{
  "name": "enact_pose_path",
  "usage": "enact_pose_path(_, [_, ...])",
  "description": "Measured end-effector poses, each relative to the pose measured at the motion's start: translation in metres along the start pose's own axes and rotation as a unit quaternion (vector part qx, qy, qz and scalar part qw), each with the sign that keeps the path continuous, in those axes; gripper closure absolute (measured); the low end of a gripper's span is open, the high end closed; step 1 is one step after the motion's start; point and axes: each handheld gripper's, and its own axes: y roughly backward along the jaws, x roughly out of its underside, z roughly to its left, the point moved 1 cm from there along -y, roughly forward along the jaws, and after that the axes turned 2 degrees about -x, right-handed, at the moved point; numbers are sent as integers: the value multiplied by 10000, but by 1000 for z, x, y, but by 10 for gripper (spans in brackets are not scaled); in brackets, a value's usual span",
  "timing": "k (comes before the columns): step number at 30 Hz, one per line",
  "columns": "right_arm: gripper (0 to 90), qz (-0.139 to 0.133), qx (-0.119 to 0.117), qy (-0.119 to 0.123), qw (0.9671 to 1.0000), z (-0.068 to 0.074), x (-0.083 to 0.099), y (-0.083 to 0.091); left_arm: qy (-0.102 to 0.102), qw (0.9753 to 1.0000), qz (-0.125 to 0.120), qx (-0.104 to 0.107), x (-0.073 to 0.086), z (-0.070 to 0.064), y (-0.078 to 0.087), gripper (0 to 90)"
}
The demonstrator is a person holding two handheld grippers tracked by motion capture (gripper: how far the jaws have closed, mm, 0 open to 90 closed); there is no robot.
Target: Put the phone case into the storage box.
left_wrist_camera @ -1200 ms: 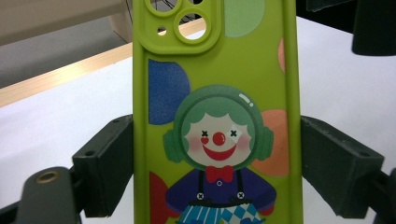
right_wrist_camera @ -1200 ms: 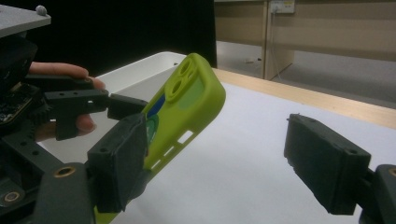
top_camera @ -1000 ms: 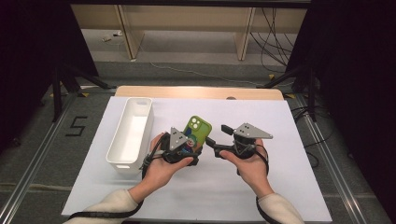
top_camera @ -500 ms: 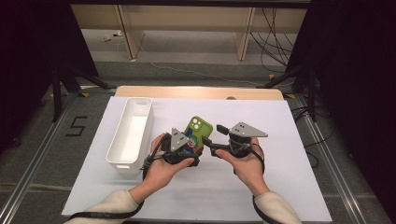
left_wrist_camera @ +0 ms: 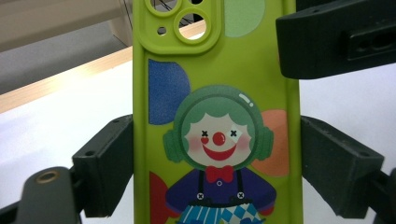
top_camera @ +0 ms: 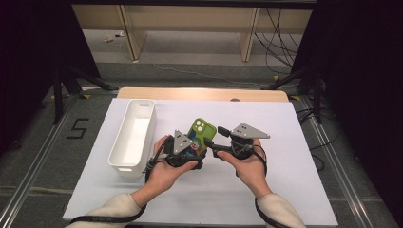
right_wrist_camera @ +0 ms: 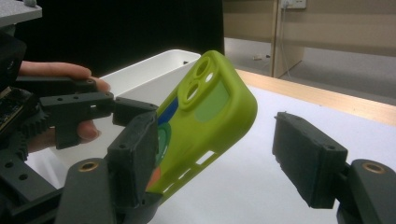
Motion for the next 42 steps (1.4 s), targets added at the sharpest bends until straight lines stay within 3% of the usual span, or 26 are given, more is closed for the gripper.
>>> enact_pose_path(16, [374,24,-90,-20,10000,2,-1,-6,29,10000,-19,-27,0,1,1,162])
enact_pose_path(26, [352,-40,-110,-68,9999,3,-3,-7,35,9999,-67,-99,0,3,1,161])
enact_pose_path(32, [231,-197,-132,-150,9996,-1,-8,4,133,9995,-165,-230,-4,11,3,162])
enact_pose_path(42, [168,-343,77,-72,9994,-13,-10,37,381,9964,-558,-504,-24,32,14,162])
